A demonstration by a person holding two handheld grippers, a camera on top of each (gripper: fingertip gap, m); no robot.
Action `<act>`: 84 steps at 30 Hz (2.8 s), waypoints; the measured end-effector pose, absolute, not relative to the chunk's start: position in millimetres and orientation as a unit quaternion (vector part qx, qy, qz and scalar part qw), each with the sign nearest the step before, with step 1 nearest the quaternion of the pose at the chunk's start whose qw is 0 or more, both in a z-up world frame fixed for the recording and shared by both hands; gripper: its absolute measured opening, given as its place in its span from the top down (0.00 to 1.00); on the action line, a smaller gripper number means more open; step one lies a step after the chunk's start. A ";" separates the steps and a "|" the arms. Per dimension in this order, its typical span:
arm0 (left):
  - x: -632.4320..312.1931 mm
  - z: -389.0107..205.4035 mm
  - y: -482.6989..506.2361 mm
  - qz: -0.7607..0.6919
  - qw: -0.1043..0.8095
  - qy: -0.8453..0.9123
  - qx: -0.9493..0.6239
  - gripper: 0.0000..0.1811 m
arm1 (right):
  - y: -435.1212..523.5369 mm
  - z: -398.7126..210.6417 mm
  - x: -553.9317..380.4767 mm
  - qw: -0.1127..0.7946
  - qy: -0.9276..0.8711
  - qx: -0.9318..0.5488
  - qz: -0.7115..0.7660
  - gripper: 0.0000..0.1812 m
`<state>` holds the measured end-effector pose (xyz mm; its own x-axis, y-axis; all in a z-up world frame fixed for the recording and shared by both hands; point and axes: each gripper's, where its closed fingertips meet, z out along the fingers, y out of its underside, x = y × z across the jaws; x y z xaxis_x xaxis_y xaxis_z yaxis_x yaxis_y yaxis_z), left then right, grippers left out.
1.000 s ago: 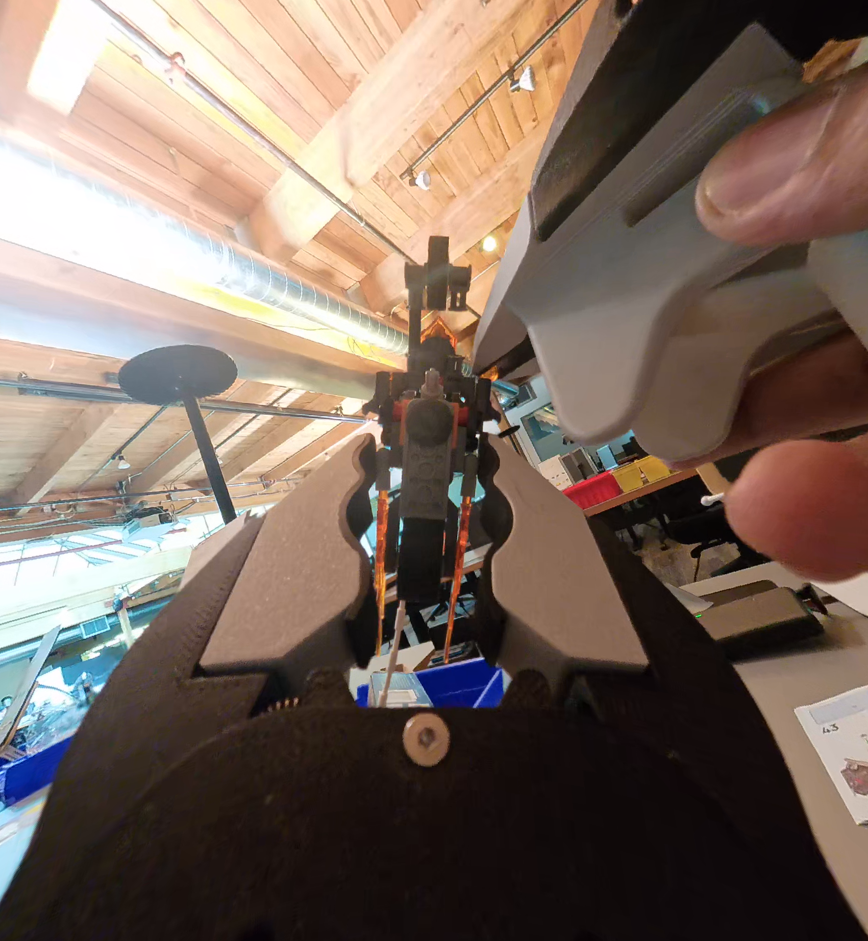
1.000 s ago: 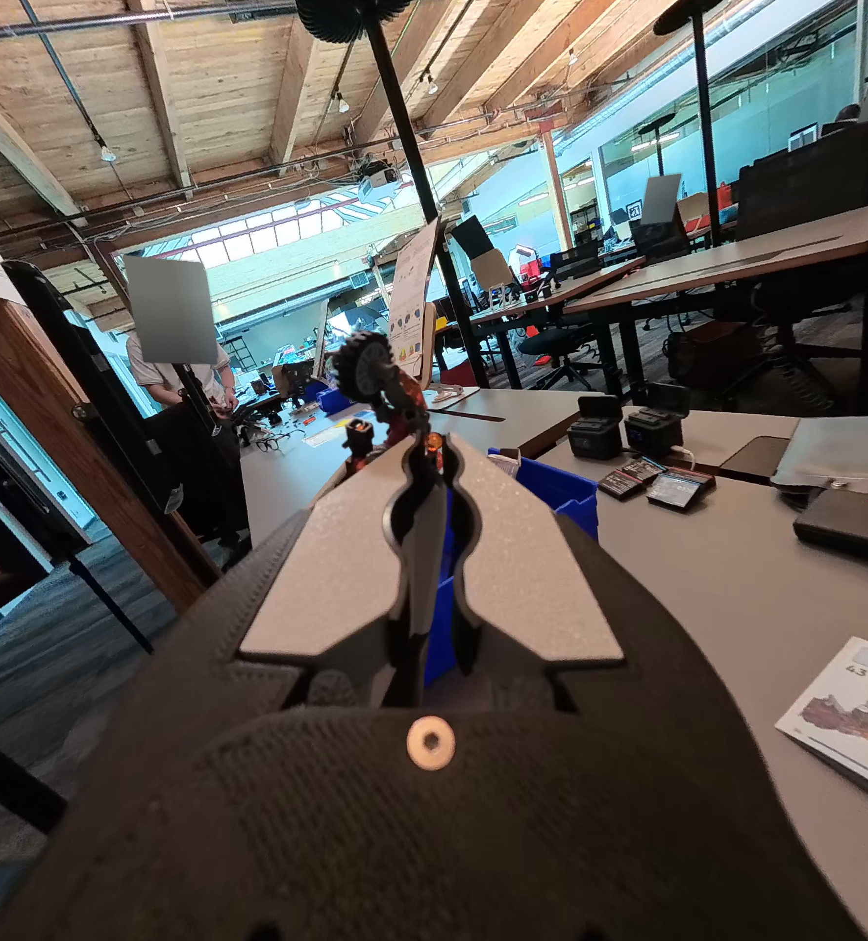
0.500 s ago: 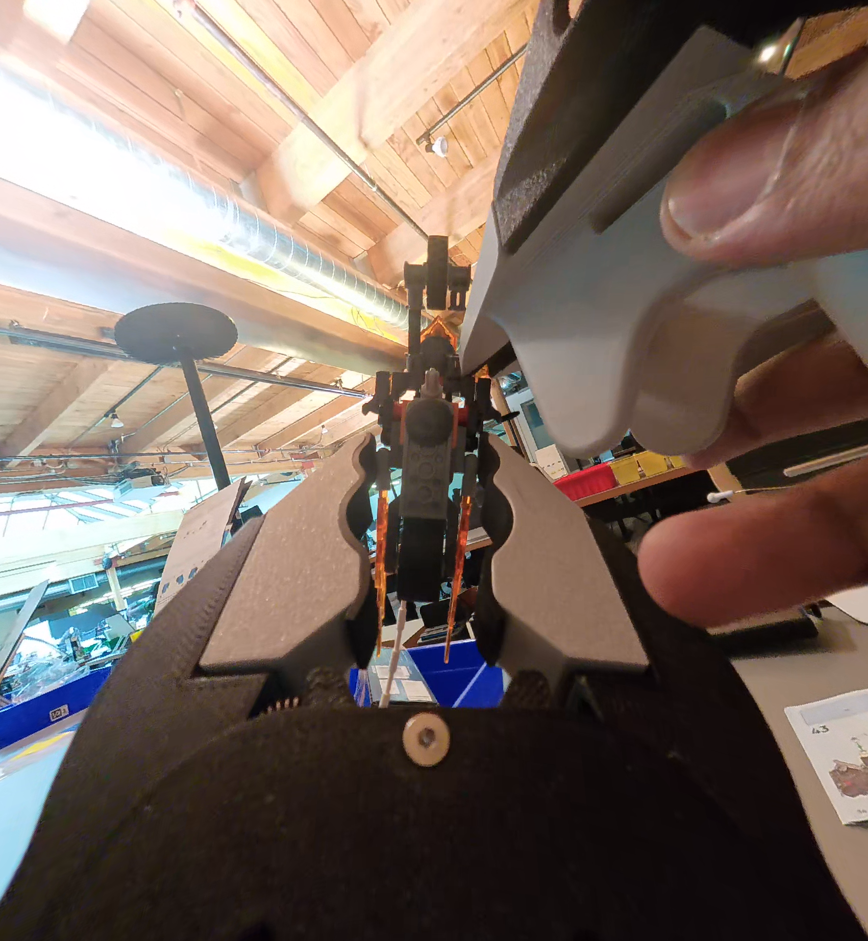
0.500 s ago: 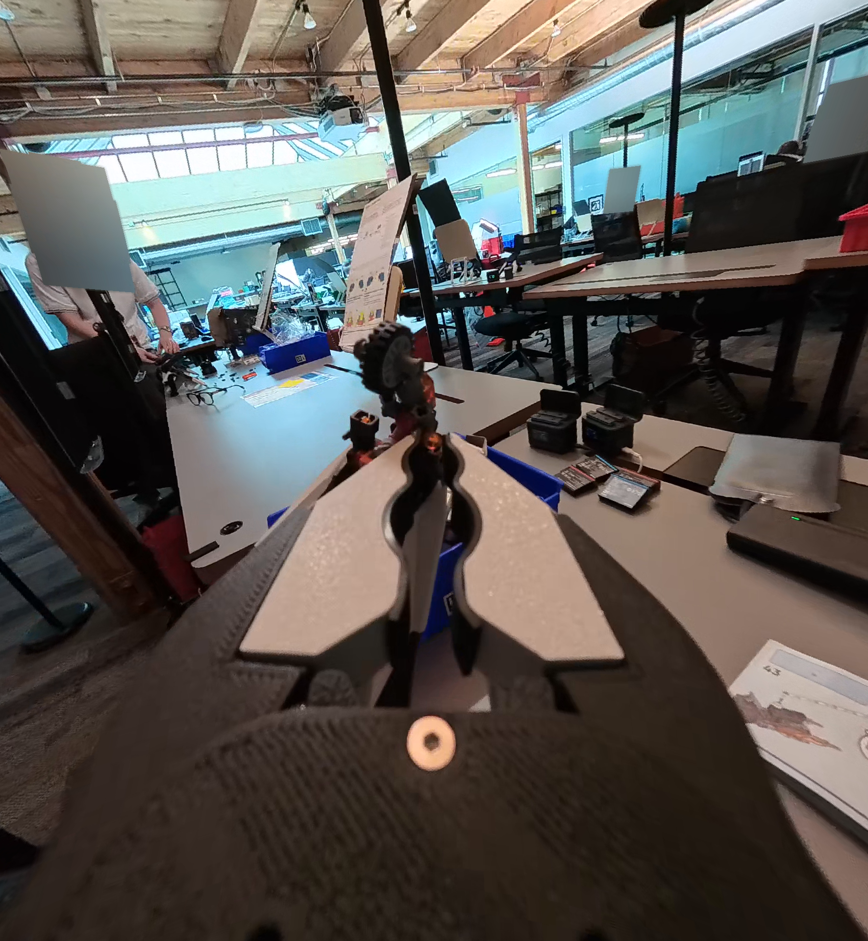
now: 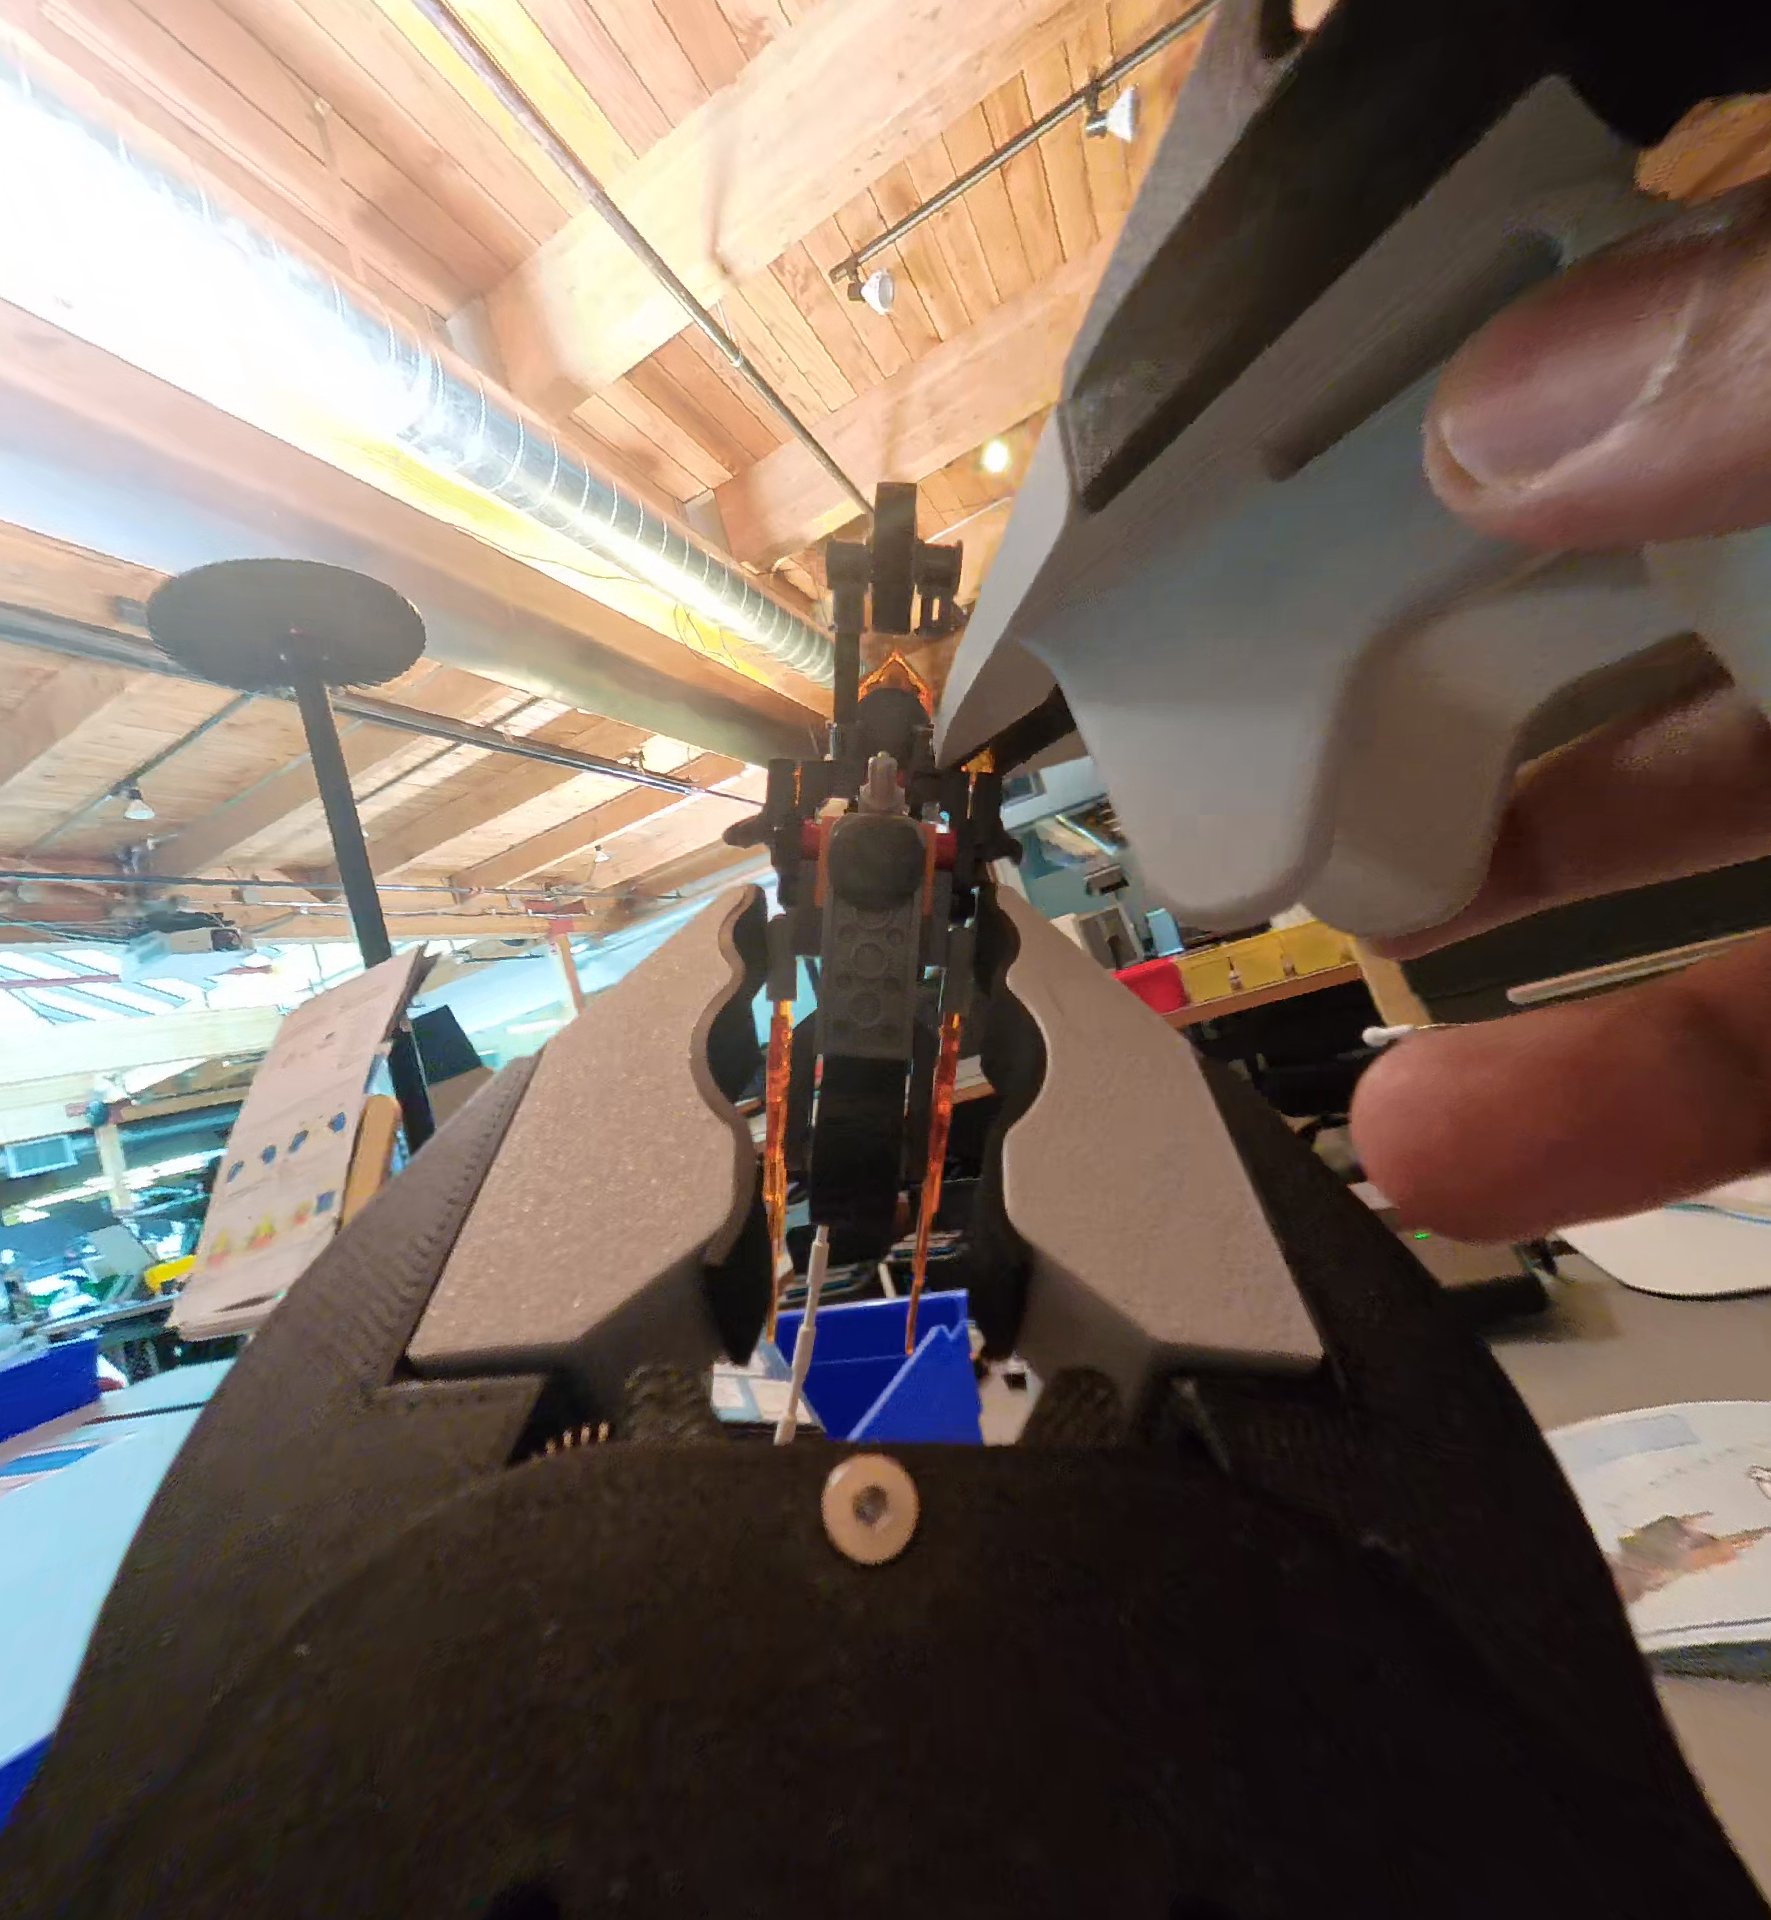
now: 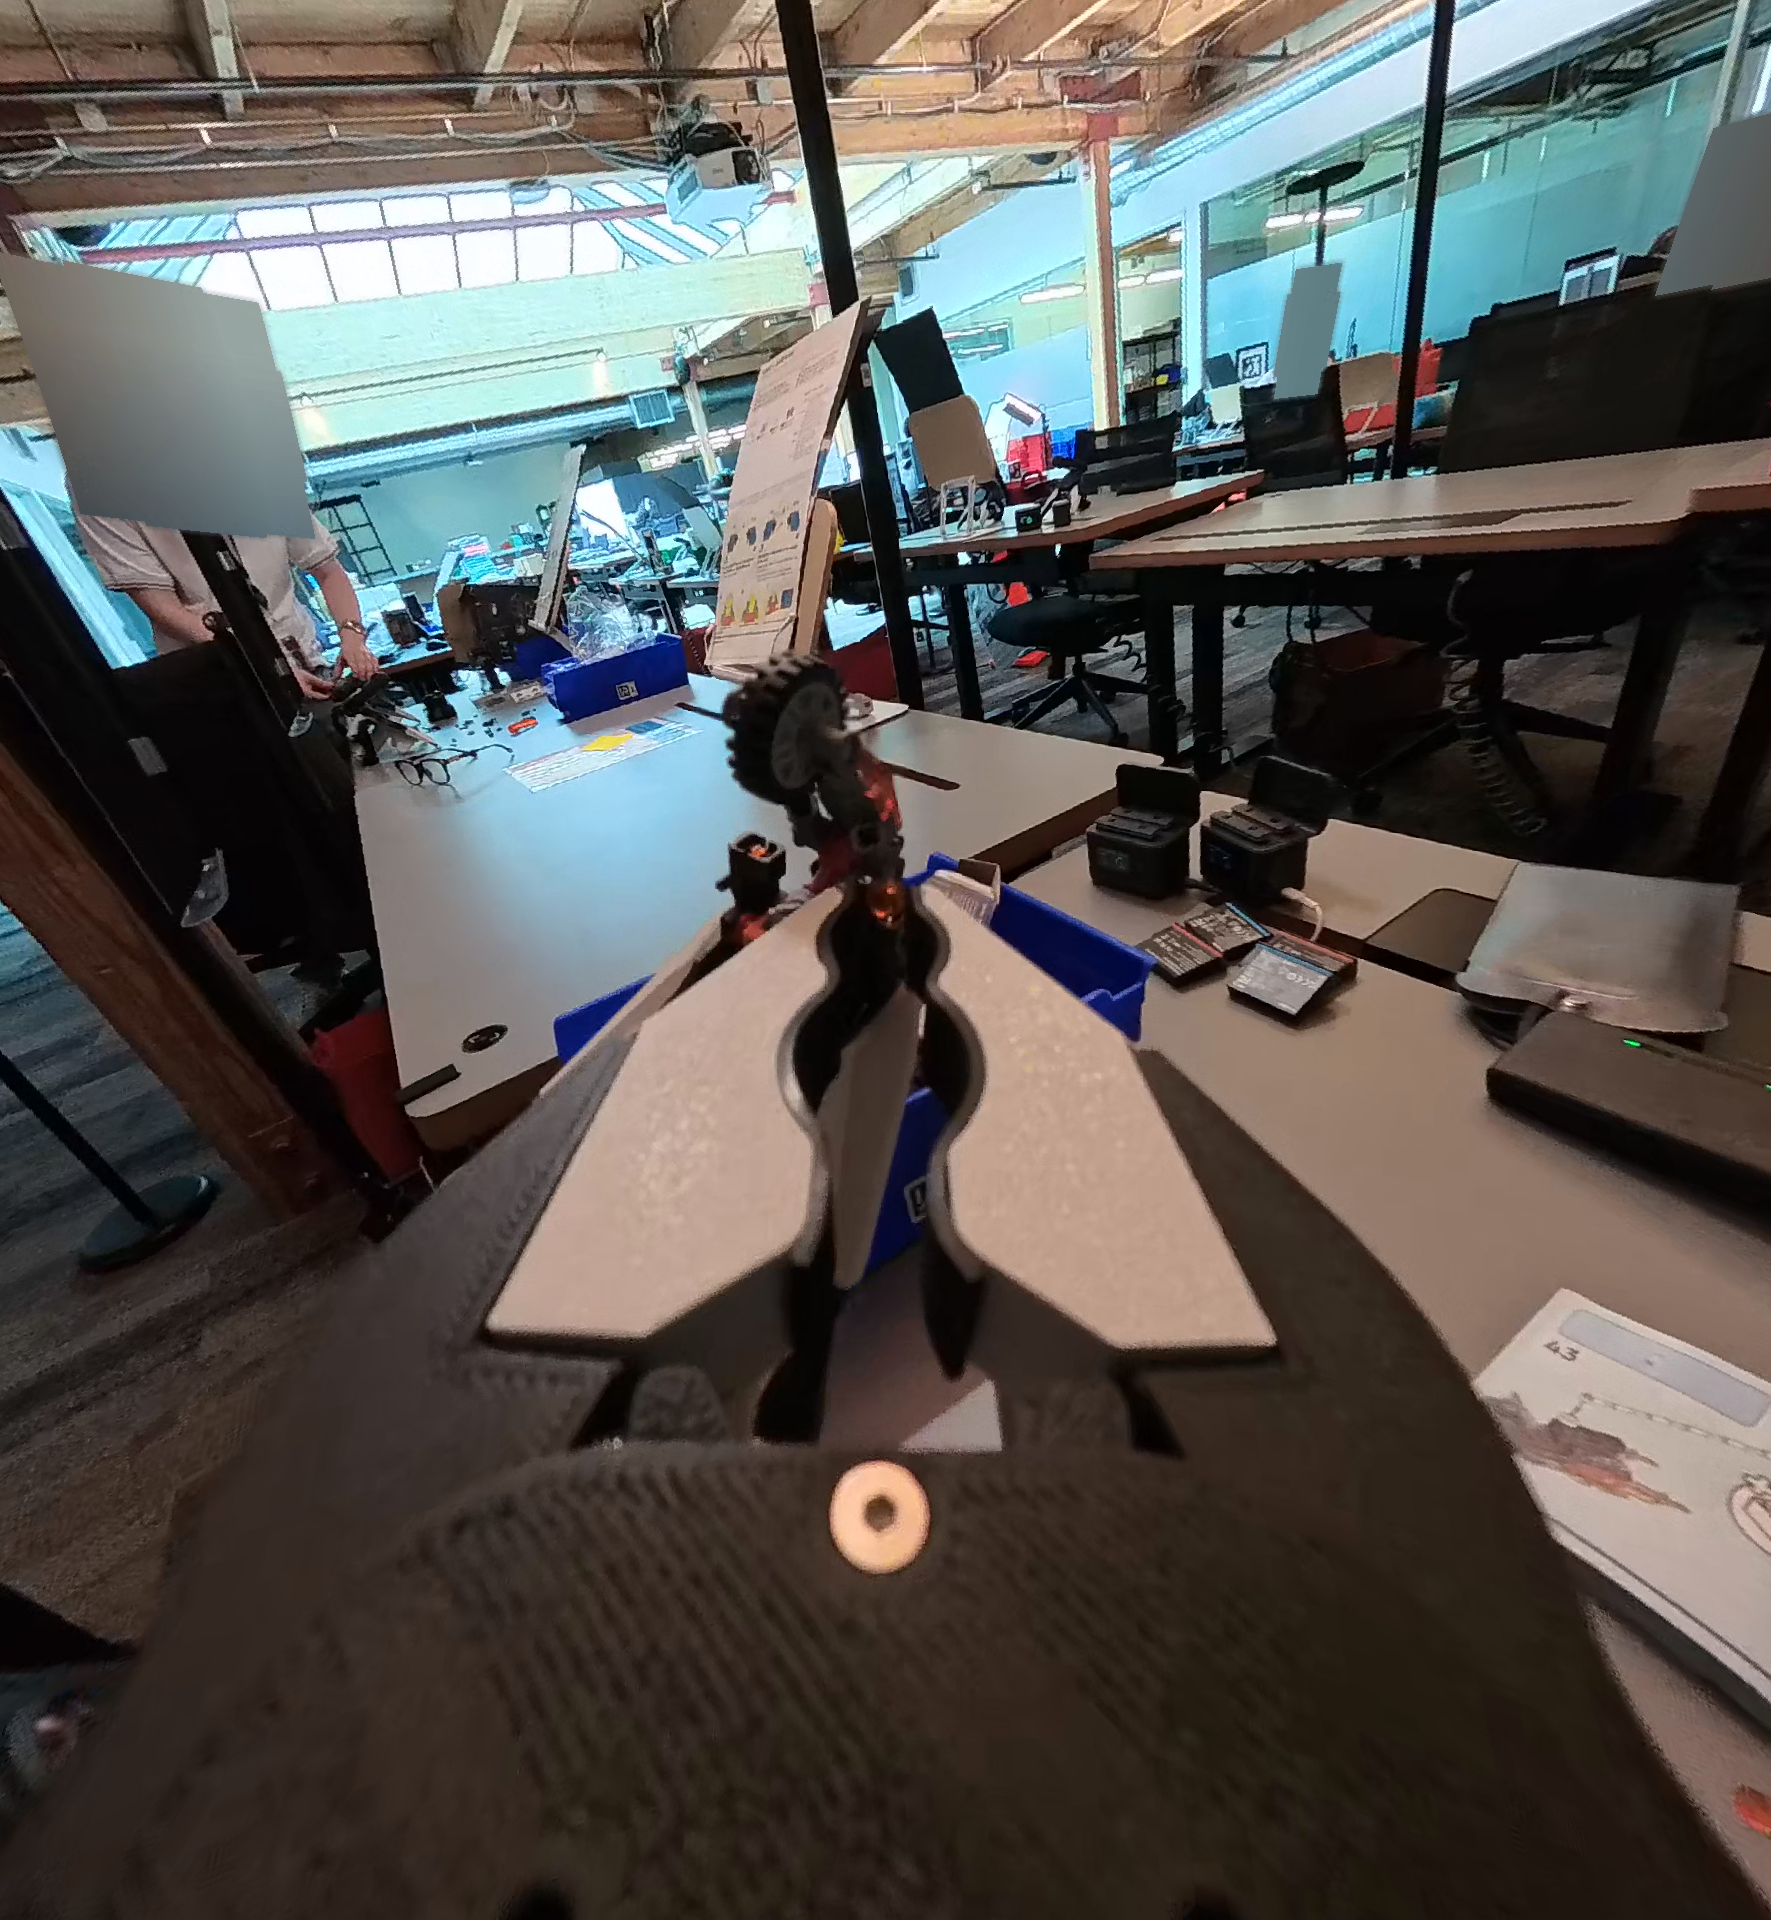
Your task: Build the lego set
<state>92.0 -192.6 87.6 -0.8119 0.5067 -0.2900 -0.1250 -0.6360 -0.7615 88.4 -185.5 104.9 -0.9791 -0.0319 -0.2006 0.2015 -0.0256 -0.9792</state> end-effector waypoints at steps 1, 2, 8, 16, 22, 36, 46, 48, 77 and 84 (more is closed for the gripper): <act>91.1 87.0 -191.8 0.869 0.184 -0.387 -0.248 0.80 | -184.9 104.6 87.5 0.089 0.694 0.063 -0.712 0.97; 89.5 86.9 -189.7 0.870 0.183 -0.386 -0.248 0.80 | -184.1 104.7 86.4 0.098 0.693 0.067 -0.711 0.97; 86.8 85.7 -185.7 0.867 0.193 -0.385 -0.252 0.81 | -181.1 103.0 81.9 0.127 0.691 0.076 -0.708 0.97; 85.2 85.2 -186.9 0.859 0.214 -0.391 -0.251 0.80 | -180.6 102.4 82.0 0.129 0.693 0.071 -0.706 0.97; 82.0 84.2 -185.5 0.848 0.248 -0.396 -0.252 0.80 | -177.9 102.5 80.5 0.160 0.688 0.072 -0.704 0.97; 64.6 81.6 -169.5 0.796 0.365 -0.391 -0.284 0.80 | -157.8 105.0 65.7 0.189 0.681 0.059 -0.704 0.97; 51.7 80.8 -144.8 0.719 0.485 -0.361 -0.343 0.80 | -122.3 89.2 59.9 0.129 0.727 -0.040 -0.673 0.98; 43.1 76.5 -134.6 0.674 0.523 -0.363 -0.374 0.80 | -111.9 89.9 54.7 0.046 0.724 -0.076 -0.684 0.98; -5.8 -13.8 -25.0 0.472 0.540 -0.290 -0.634 0.80 | -9.4 9.0 11.1 -0.444 0.704 -0.522 -0.187 0.97; -3.9 -12.8 -9.4 0.459 0.563 -0.272 -0.631 0.80 | 5.4 3.1 9.7 -0.359 0.739 -0.556 -0.125 0.97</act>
<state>-3.9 -9.4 -12.8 0.4298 0.8606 -0.2732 -0.1741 -0.2180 -0.9603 9.7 5.4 3.1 -0.1229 -0.7328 0.6693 -0.9117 0.3498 0.2156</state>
